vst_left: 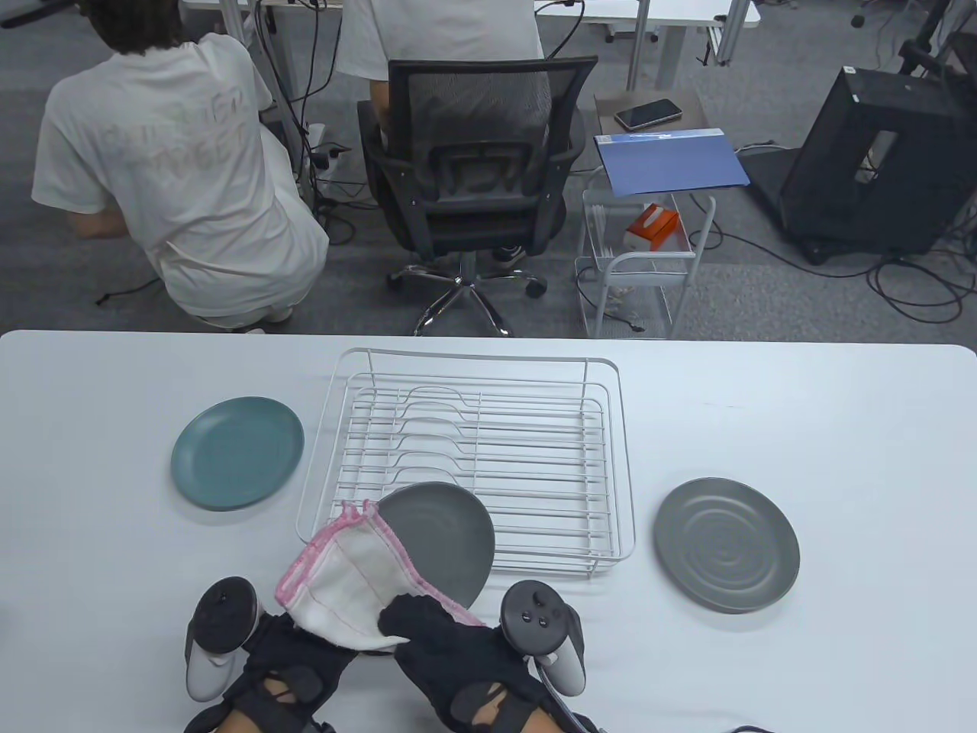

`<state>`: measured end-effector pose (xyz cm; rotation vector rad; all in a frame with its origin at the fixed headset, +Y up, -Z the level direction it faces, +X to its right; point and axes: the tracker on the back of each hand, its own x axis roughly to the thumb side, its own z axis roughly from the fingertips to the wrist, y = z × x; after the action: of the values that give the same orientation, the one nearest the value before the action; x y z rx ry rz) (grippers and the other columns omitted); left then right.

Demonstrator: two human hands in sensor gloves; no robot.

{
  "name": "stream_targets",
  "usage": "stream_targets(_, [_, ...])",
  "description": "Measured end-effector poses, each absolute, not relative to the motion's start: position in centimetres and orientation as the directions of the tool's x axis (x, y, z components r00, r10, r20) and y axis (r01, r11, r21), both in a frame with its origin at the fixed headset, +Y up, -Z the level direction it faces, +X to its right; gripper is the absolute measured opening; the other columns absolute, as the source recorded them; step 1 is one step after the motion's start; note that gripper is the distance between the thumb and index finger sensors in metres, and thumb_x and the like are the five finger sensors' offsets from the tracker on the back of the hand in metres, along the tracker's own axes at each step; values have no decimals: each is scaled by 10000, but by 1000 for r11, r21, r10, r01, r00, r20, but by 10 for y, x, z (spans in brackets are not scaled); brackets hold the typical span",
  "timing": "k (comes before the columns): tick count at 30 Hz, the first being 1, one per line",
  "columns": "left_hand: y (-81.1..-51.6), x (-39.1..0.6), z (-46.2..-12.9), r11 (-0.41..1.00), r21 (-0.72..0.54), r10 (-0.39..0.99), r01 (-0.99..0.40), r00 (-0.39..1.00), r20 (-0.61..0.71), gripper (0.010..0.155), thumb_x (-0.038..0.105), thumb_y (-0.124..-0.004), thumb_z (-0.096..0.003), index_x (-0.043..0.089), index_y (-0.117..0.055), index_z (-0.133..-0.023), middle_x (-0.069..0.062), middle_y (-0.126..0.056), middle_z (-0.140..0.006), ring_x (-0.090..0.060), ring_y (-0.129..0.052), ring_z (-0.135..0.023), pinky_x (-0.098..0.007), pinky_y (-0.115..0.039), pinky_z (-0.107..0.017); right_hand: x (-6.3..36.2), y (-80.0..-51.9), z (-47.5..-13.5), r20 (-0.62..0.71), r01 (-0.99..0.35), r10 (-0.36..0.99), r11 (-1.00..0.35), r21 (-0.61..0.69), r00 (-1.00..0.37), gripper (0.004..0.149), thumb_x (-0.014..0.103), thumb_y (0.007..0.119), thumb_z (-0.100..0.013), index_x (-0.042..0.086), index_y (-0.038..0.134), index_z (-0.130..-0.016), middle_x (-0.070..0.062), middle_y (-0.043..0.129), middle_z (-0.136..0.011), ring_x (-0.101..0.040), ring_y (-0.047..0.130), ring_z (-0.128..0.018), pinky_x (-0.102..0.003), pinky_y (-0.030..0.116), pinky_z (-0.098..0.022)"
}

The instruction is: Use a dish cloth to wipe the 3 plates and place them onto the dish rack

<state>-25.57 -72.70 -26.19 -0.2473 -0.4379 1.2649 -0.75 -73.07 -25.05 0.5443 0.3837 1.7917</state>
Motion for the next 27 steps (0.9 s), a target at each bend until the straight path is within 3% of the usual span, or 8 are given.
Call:
stream_targets(3, [-726,-261,-263,278,-388,958,-879,224,180,743,250,-765,-545,262,-271,-1099,-133,-616,-1121,-404,-1062,-692,-560,-778,-596,0,-732,-254,190,-812,919,-394,430,-345,537,399,710,-512,140,645,-978,-122,487,-1022,-304,335,-916,-517,326,-645])
stream_targets(10, [-723,-263,-264,289,-421,954,-860,224,197,743,256,-782,-535,232,-299,-1099,-164,-638,-1099,-416,-1075,-649,-573,-790,-566,9,-730,-257,224,-812,854,-518,270,-470,535,394,713,-507,151,635,-978,-99,447,-1023,-272,284,-909,-532,292,-643])
stream_targets(17, [-722,-260,-264,290,-464,954,-837,212,212,730,252,-773,-535,228,-312,-1101,-157,-661,-1090,-400,-1091,-624,-563,-801,-556,18,-711,-257,334,-842,811,-533,83,-481,537,391,720,-498,155,640,-973,-92,427,-1025,-261,259,-901,-538,274,-636])
stream_targets(21, [-715,-268,-266,292,-378,954,-879,236,187,681,243,-758,-543,247,-370,-1103,-132,-712,-1077,-380,-1106,-598,-554,-810,-547,32,-704,-256,398,-948,877,-315,54,-269,536,390,731,-485,146,676,-960,-111,484,-1018,-300,326,-909,-563,330,-640])
stream_targets(25, [-699,-285,-269,349,-208,931,-913,314,187,619,250,-749,-553,275,-452,-1095,-111,-775,-1046,-352,-1123,-561,-541,-825,-533,52,-706,-261,368,-999,930,-19,27,-8,536,372,740,-479,111,696,-945,-161,521,-1004,-411,363,-902,-622,399,-633])
stream_targets(27, [-684,-294,-270,382,-129,913,-915,353,205,598,252,-751,-557,299,-485,-1090,-115,-795,-1034,-356,-1123,-552,-545,-823,-529,63,-706,-263,381,-999,924,28,-34,13,535,372,735,-478,105,695,-941,-168,527,-999,-421,383,-899,-625,409,-630])
